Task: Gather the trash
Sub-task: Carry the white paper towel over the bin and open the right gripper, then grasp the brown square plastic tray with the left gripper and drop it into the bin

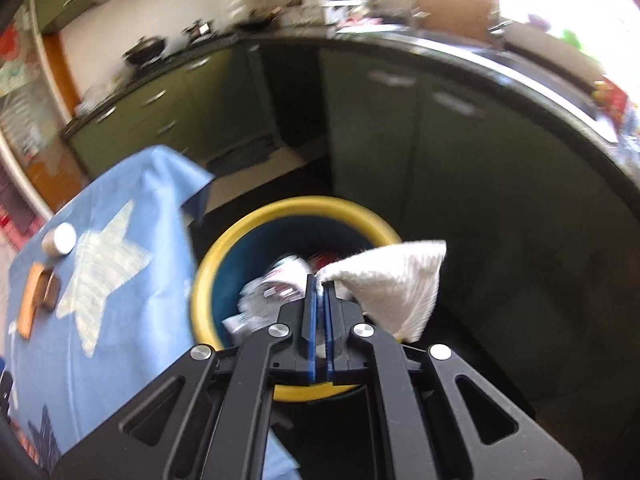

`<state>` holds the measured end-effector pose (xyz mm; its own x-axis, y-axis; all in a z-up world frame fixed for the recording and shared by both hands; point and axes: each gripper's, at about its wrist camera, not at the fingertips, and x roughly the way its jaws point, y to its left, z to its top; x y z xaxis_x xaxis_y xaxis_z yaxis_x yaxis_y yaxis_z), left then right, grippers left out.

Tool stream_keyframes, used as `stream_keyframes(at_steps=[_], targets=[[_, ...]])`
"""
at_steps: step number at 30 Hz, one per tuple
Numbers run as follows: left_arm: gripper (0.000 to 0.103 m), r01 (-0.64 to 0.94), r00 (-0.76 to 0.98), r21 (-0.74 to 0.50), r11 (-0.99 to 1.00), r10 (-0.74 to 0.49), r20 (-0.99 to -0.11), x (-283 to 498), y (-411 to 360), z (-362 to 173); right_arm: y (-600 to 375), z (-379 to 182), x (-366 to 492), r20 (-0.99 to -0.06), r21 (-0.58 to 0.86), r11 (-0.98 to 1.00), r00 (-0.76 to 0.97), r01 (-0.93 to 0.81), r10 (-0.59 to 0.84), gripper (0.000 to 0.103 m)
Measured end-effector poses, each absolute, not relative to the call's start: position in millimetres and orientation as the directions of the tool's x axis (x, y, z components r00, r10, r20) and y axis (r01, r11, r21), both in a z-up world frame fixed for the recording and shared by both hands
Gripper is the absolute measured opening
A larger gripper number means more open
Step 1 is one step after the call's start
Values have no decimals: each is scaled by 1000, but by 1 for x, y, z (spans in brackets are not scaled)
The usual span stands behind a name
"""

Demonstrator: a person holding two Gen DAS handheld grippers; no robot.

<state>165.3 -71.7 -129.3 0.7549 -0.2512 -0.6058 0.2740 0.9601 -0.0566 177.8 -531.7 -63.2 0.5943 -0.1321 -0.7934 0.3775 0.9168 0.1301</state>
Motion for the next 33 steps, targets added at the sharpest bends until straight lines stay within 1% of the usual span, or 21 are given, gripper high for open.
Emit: stream_keyframes(at_steps=[1, 2, 3, 4, 5, 8, 11, 14, 18, 20, 24, 27, 33], targets=[[98, 274, 754, -56, 960, -251, -607, 165, -72, -130, -530, -67, 181, -795, 169, 919, 600, 356, -86, 4], [98, 275, 753, -55, 960, -251, -608, 165, -72, -130, -529, -70, 183, -795, 199, 918, 605, 343, -53, 8], [98, 276, 753, -55, 960, -251, -608, 165, -72, -130, -528, -72, 184, -799, 197, 918, 599, 344, -53, 13], [98, 276, 753, -54, 960, -251, -608, 164, -72, -130, -527, -73, 185, -802, 172, 919, 592, 356, -79, 30], [98, 276, 754, -54, 960, -251, -607, 164, -71, -130, -526, -73, 184, -799, 148, 917, 592, 370, -110, 41], [98, 274, 753, -60, 960, -253, -607, 165, -70, -130, -519, -69, 177, -797, 94, 914, 580, 395, -169, 42], [98, 275, 749, -69, 959, -259, -610, 166, -70, -130, -515, -61, 170, -791, 104, 914, 590, 391, -163, 43], [98, 282, 744, -67, 957, -262, -615, 166, -73, -131, -509, -53, 160, -772, 213, 922, 634, 324, -44, 43], [98, 291, 743, -63, 955, -267, -613, 165, -76, -129, -497, -42, 149, -739, 266, 925, 674, 270, 16, 48], [98, 296, 741, -62, 953, -270, -615, 166, -79, -128, -487, -39, 145, -718, 313, 924, 692, 219, 79, 49], [98, 305, 723, -55, 951, -269, -637, 175, -86, -125, -464, -40, 147, -709, 334, 931, 690, 150, 143, 50], [98, 311, 711, -24, 950, -249, -657, 190, -95, -119, -449, -45, 149, -700, 370, 923, 684, 103, 204, 50], [98, 314, 687, 14, 949, -217, -693, 244, -123, -104, -427, -61, 151, -690, 430, 902, 659, 43, 298, 52]])
